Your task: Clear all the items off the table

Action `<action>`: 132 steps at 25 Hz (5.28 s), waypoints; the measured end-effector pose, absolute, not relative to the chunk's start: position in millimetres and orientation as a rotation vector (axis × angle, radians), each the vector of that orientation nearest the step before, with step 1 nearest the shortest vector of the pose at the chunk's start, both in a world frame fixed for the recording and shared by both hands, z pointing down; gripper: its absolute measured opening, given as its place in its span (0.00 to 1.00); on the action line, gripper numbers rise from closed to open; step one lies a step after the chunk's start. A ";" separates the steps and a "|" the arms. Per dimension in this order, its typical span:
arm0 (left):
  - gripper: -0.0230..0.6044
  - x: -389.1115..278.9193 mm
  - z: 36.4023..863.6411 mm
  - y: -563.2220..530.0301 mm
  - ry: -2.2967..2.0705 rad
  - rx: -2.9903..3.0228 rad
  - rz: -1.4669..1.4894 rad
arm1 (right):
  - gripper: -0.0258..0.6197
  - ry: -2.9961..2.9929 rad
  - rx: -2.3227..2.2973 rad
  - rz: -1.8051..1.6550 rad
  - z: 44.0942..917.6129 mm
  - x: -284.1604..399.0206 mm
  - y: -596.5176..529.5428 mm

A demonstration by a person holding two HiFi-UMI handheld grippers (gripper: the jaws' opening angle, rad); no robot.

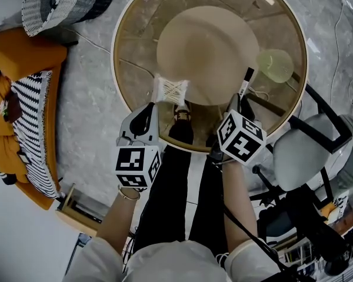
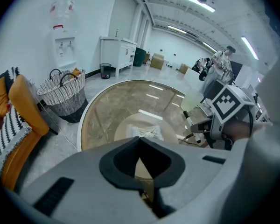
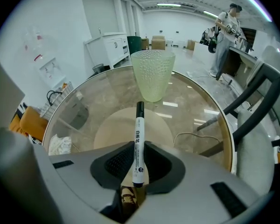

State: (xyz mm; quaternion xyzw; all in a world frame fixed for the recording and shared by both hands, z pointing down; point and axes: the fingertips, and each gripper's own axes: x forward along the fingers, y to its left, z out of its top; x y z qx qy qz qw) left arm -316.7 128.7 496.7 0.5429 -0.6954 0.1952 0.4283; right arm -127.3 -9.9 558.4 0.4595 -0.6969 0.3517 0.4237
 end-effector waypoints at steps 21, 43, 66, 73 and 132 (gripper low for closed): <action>0.05 -183.0 492.8 80.8 -1.566 1.590 0.586 | 0.17 -1.708 1.409 1.018 511.3 23.8 12.2; 0.05 12.6 495.4 -11.2 -1.244 2.000 0.794 | 0.17 -1.447 1.774 1.248 520.4 202.8 30.6; 0.05 82.7 541.1 -96.9 -1.276 1.938 0.783 | 0.17 -1.382 1.734 1.345 577.7 278.5 -48.2; 0.05 85.2 541.7 -92.1 -1.266 1.942 0.793 | 0.23 -1.409 1.730 1.342 577.2 275.9 -49.5; 0.05 -236.1 492.3 88.8 -1.789 1.404 0.422 | 0.09 -2.076 1.089 0.648 476.0 -92.0 -1.7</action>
